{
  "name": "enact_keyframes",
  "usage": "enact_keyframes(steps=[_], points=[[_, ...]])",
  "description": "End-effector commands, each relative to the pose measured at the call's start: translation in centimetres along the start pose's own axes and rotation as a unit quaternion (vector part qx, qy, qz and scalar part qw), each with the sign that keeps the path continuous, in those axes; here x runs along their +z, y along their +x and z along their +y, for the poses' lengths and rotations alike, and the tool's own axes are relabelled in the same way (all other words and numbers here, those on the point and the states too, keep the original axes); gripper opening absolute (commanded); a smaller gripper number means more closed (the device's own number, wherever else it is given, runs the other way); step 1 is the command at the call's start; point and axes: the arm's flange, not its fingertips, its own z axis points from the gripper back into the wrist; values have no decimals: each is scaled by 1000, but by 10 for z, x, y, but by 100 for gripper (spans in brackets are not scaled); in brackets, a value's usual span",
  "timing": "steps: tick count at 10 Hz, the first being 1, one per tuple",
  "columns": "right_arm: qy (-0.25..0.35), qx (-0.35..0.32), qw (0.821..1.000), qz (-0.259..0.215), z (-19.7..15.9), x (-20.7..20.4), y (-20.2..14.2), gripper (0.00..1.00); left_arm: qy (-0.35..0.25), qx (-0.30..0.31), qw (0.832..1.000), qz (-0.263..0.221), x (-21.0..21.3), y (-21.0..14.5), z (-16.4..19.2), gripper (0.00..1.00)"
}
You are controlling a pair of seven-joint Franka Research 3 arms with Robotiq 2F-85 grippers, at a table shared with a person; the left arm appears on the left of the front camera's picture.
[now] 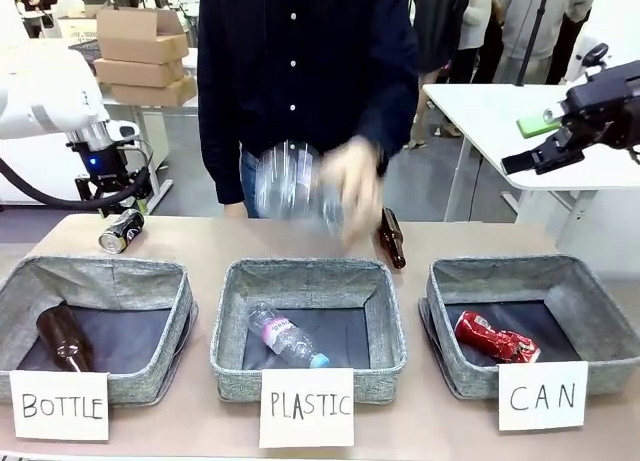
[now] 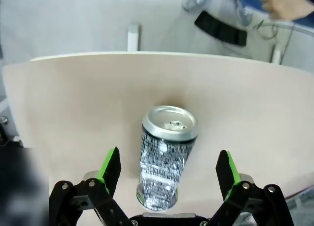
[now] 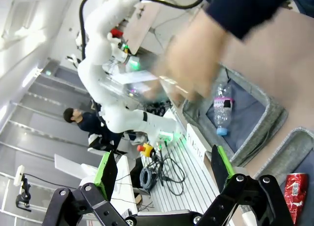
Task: Sort the can waste into the basket.
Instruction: Pick up the can waste from the table and place it in the right Fabric basket.
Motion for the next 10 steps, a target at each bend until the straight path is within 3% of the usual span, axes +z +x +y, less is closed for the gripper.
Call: enact_keyframes(steps=[1, 3, 7, 8, 9, 10], points=[[-4, 9, 1000, 2, 0, 2, 2, 100, 12, -32, 999, 36, -1, 23, -1, 100], [-4, 9, 1000, 2, 0, 2, 2, 100, 4, -56, 996, 76, -10, 26, 0, 100], [-4, 9, 1000, 2, 0, 2, 2, 100, 15, -58, 994, 96, -19, 27, 2, 100], [-4, 9, 1000, 2, 0, 2, 2, 100, 17, -69, 993, 90, -21, 27, 3, 86], [-4, 9, 1000, 2, 0, 2, 2, 100, 14, -70, 993, 89, -23, 27, 3, 41], [-4, 9, 1000, 2, 0, 2, 2, 100, 16, -69, 993, 90, -25, 27, 3, 28]])
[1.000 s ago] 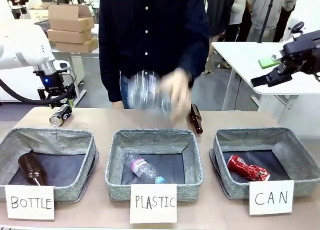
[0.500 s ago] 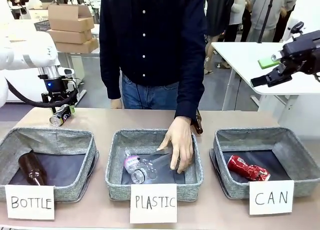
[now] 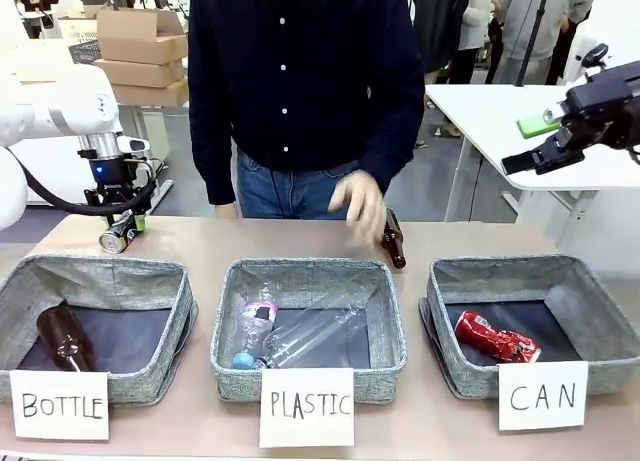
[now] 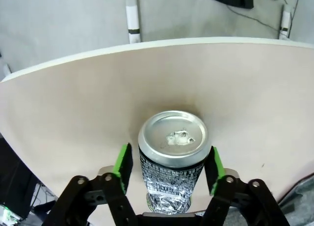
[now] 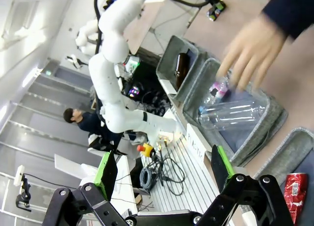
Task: Sort the can waste into the basket.
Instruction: Pick up the can waste from the table and place it in the right Fabric basket.
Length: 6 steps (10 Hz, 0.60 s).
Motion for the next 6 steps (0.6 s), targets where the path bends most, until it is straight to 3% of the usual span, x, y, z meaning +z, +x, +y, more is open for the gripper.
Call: enact_keyframes(steps=[1, 3, 4, 6], points=[[-4, 9, 1000, 2, 0, 2, 2, 100, 3, -14, 1000, 7, 0, 9, 5, 0], [-4, 9, 1000, 2, 0, 2, 2, 100, 4, -14, 1000, 11, -4, 8, 7, 0], [-4, 9, 1000, 2, 0, 2, 2, 100, 2, -15, 1000, 8, -3, 7, 7, 5], [-4, 9, 1000, 2, 0, 2, 2, 100, -21, -26, 999, 3, 0, 0, 4, 0]])
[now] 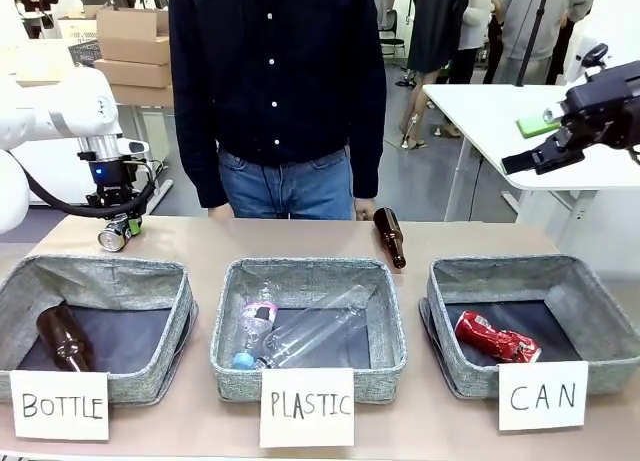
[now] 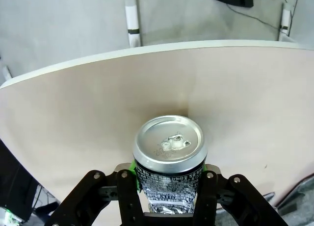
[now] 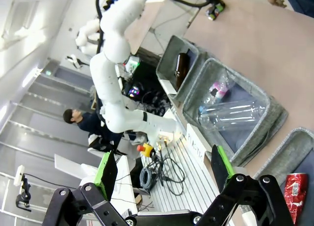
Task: Sort the can waste into the basket.
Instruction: Pick up the can waste from the table and place it in the right Fabric basket.
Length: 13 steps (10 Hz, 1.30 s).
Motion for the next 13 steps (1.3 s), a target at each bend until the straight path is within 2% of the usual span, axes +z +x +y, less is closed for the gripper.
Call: enact_keyframes(steps=[1, 3, 4, 5, 6, 7, 8, 9, 10, 11, 12, 13], points=[[-4, 9, 1000, 2, 0, 2, 2, 100, -20, -15, 1000, -16, 8, -12, -3, 0], [-4, 9, 1000, 2, 0, 2, 2, 100, -43, 5, 997, -69, 26, -43, -15, 0], [-4, 9, 1000, 2, 0, 2, 2, 100, -100, -18, 988, -118, 50, -84, -31, 0], [-4, 9, 1000, 2, 0, 2, 2, 100, -134, -65, 967, -208, 80, -149, -50, 0], [-4, 9, 1000, 2, 0, 2, 2, 100, -161, -124, 942, -266, 94, -201, -65, 0], [-4, 9, 1000, 2, 0, 2, 2, 100, -196, -180, 919, -290, 94, -240, -78, 0], [-4, 9, 1000, 2, 0, 2, 2, 100, -272, -198, 899, -281, 84, -267, -86, 0], [-4, 9, 1000, 2, 0, 2, 2, 100, -284, -233, 897, -246, 61, -286, -98, 0], [-4, 9, 1000, 2, 0, 2, 2, 100, -259, -255, 907, -212, 42, -294, -104, 0], [-4, 9, 1000, 2, 0, 2, 2, 100, -237, -230, 915, -232, 27, -296, -106, 0], [-4, 9, 1000, 2, 0, 2, 2, 100, -273, -220, 895, -274, 104, -253, -100, 0], [-4, 9, 1000, 2, 0, 2, 2, 100, -273, -220, 895, -274, 104, -253, -100, 0]])
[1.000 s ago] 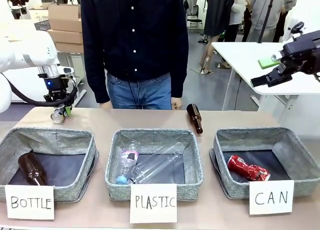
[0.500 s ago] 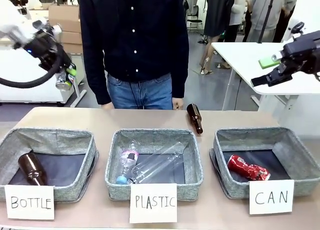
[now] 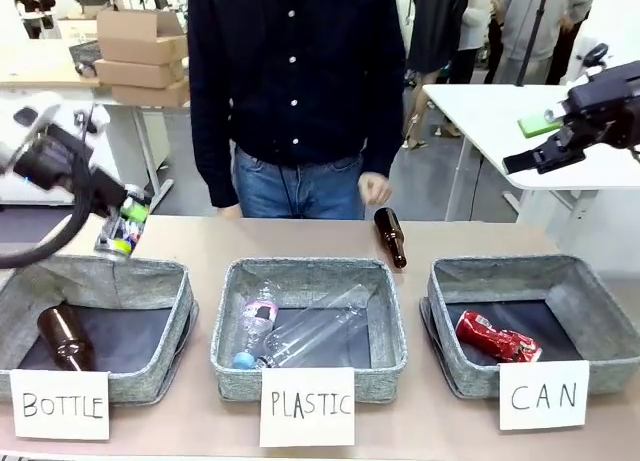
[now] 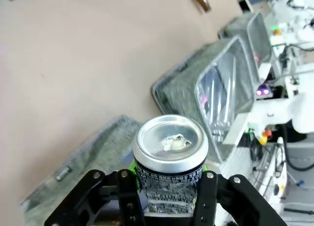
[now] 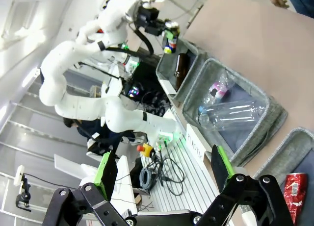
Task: Sort the can waste into the basket.
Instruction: Pick up the can waste from the table and place it in the right Fabric basket.
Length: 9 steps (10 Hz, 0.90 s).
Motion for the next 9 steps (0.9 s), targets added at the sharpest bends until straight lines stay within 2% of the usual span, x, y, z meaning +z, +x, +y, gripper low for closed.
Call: enact_keyframes(steps=[1, 2, 3, 4, 5, 6, 7, 8, 9], points=[[-4, 9, 1000, 2, 0, 2, 1, 100, 11, 5, 1000, -21, 23, 44, 6, 0], [-4, 9, 1000, 2, 0, 2, 1, 100, 11, 5, 1000, -21, 23, 44, 6, 0], [0, 0, 1000, 0, 0, 0, 0, 100, 9, -1, 1000, -12, 13, 21, 1, 41], [-96, 55, 994, 13, 36, 17, 7, 100, -32, -132, 991, -13, -16, 52, -30, 41], [-182, 93, 979, 6, 60, 49, 0, 100, -55, -255, 965, -11, -50, 84, -86, 41], [-276, 92, 956, -25, 65, 92, -16, 100, -69, -344, 936, 15, -81, 105, -135, 41], [-320, 73, 943, -61, 64, 141, -40, 100, -68, -420, 903, 56, -115, 119, -181, 41], [-386, 42, 918, -80, 59, 183, -71, 100, -83, -498, 858, 92, -145, 132, -225, 41], [-399, 5, 910, -111, 53, 212, -104, 100, -86, -558, 818, 111, -183, 149, -268, 41]])
